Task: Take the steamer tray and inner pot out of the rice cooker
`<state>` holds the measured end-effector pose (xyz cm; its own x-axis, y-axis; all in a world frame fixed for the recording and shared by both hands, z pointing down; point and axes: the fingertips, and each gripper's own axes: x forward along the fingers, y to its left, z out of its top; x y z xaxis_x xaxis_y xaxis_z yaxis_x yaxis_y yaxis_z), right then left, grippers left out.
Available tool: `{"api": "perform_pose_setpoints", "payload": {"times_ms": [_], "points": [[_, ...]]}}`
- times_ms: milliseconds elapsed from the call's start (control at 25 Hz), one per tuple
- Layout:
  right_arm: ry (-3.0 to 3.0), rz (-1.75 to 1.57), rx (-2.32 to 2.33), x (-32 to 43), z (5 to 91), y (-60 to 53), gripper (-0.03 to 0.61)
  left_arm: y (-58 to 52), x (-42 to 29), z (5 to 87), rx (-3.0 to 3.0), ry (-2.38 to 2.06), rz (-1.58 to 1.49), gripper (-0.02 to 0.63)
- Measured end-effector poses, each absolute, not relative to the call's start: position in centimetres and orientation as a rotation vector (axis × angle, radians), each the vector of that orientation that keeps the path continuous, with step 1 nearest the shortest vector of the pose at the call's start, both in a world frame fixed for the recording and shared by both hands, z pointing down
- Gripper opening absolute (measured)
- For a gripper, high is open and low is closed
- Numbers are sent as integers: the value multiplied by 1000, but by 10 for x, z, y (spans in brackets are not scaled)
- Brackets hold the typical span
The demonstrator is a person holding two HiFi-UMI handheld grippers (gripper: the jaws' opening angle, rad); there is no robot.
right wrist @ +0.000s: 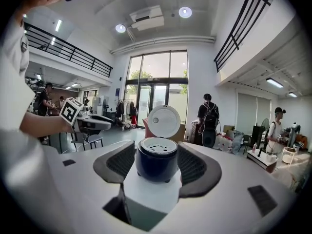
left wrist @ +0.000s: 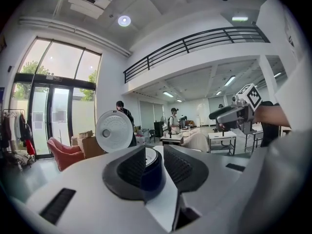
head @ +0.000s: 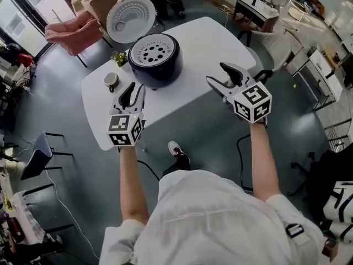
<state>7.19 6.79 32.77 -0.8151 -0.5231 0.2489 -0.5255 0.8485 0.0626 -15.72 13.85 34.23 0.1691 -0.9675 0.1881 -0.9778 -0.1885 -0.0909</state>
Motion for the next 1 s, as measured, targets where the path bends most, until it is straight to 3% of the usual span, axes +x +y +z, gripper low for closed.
{"api": "perform_pose_setpoints", "payload": {"times_ms": [440, 1000], "points": [[-2730, 73, 690, -22, 347, -36, 287, 32, -229, 353, 2403, -1943, 344, 118], [-2641, 134, 483, -97, 385, -108, 288, -5, -283, 391, 2199, -2008, 299, 140]]}}
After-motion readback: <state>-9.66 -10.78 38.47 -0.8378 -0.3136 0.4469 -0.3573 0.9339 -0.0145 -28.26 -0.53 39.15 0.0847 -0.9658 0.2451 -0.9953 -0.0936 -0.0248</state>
